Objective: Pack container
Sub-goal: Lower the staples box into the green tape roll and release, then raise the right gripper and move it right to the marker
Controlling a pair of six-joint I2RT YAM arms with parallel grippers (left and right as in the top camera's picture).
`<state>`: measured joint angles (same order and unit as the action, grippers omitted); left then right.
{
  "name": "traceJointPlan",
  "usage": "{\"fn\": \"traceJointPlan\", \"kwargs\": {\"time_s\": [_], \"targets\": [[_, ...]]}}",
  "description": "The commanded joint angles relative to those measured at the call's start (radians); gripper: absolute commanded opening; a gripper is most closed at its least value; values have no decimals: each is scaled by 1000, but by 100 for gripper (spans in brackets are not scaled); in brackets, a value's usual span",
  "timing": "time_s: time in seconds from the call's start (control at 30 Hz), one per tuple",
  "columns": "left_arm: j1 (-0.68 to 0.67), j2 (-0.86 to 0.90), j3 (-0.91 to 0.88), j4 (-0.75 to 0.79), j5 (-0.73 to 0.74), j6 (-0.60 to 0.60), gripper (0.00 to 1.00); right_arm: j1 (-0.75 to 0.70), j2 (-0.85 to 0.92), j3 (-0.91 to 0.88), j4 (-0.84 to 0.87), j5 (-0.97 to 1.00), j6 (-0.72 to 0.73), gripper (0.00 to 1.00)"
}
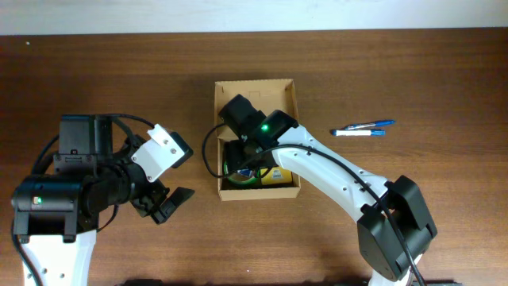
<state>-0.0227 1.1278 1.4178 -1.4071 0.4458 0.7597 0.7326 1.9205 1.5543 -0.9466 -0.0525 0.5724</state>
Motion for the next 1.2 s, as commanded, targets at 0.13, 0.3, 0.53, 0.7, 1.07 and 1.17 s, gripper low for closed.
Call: {"fn": "traceJointPlan", "kwargs": {"time_s": [0.13, 0.3, 0.53, 0.7, 1.07, 1.17], "targets": [[6, -1, 18, 0, 18, 13, 99, -94, -17, 209, -161, 20, -49, 76], [6, -1, 18, 0, 18, 13, 100, -199, -19, 375, -269, 24, -163, 76], [6, -1, 18, 0, 18, 13, 100, -380, -19, 489, -350, 34, -132, 77], [6, -1, 18, 0, 18, 13, 100, -522, -16, 483, -357, 31, -56, 84], [6, -1, 18, 0, 18, 13, 100, -719, -13, 396, -277, -60, 121, 99], [6, -1, 18, 0, 18, 13, 100, -728, -12, 344, -216, -113, 120, 99]]}}
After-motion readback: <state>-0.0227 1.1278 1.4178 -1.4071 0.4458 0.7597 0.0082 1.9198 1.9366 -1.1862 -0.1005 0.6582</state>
